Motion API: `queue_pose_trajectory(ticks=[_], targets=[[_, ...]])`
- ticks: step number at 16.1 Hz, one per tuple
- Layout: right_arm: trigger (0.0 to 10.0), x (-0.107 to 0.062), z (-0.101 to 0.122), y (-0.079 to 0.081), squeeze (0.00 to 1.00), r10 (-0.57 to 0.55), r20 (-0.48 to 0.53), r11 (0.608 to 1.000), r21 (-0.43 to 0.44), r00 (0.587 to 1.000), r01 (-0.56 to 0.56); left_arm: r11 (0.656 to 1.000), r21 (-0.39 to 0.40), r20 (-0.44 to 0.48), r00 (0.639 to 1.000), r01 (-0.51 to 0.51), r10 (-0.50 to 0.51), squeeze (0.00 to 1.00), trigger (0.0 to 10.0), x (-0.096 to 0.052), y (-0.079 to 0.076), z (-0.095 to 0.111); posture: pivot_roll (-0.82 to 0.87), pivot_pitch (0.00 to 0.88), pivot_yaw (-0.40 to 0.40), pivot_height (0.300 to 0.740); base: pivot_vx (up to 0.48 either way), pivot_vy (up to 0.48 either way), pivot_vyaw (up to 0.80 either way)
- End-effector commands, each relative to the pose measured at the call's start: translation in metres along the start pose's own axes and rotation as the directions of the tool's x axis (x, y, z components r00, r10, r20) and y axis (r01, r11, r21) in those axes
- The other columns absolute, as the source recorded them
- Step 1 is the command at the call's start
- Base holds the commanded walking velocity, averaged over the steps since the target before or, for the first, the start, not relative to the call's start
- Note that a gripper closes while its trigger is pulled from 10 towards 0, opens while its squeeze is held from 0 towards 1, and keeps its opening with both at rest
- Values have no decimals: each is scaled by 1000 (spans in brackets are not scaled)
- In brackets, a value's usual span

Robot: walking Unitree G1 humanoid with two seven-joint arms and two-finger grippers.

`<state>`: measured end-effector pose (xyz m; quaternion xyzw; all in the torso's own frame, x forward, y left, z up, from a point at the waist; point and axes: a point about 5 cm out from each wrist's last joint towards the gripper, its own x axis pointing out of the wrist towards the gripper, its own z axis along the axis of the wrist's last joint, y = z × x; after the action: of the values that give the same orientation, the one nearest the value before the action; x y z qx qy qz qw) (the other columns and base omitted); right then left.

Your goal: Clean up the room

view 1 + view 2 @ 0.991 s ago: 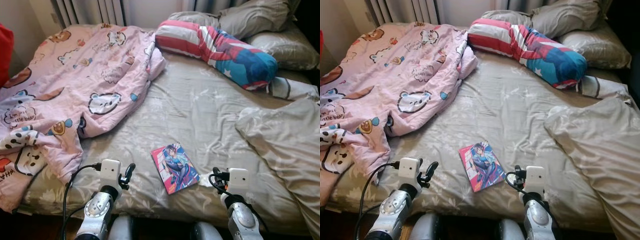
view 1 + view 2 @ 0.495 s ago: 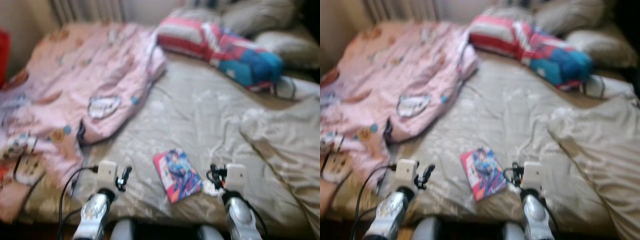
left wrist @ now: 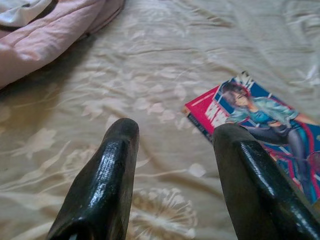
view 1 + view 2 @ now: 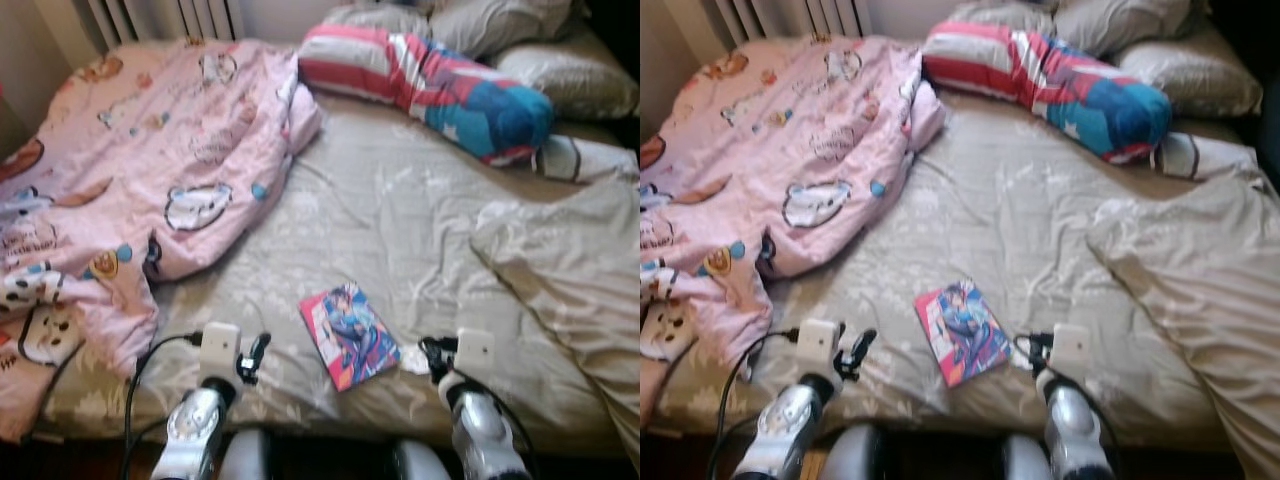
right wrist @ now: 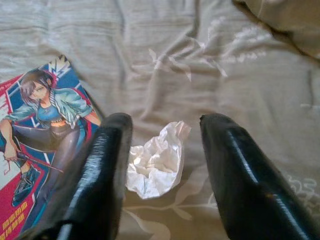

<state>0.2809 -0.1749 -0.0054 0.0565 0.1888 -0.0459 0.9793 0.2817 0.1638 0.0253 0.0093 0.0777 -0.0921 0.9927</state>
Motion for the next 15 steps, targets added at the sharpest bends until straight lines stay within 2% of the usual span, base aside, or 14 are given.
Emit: queue_pose_trajectory(ticks=[1,4,6,9,10,12,14,15], targets=[[10000,0,-6,-2,1000,-6,-50,1000,21,999,7,1000,-3,-3,1000,22,-22,0,10000,3,-5,3,31,267,-3,650,0,0,0],[10000,5,-2,-1,1000,1,-82,998,62,997,4,1000,1,64,998,28,-28,0,10000,14,-7,23,64,320,-4,650,0,0,0],[10000,10,5,-1,1000,-5,-89,993,120,996,16,1000,-2,122,992,18,-17,0,10000,23,-5,43,79,350,1,650,0,0,0],[10000,11,8,-4,1000,-21,-82,991,132,996,32,1000,5,164,986,26,-27,0,10000,21,-6,56,109,397,20,650,0,0,0],[10000,10,7,-7,0,-32,-83,989,143,996,44,1000,8,171,985,26,-27,0,10000,17,-5,57,116,403,23,650,0,0,0],[10000,10,6,-10,0,-24,-96,978,205,995,44,999,29,173,984,31,-35,0,10000,6,-5,56,141,413,29,650,0,0,0],[10000,10,6,-8,0,-9,-91,985,171,996,24,998,52,166,985,35,-43,0,10000,-5,-4,55,159,424,37,650,0,0,0],[10000,10,5,-9,0,-18,-93,982,186,996,35,997,66,149,988,36,-45,0,10000,-14,-2,52,166,432,39,650,0,0,0]])
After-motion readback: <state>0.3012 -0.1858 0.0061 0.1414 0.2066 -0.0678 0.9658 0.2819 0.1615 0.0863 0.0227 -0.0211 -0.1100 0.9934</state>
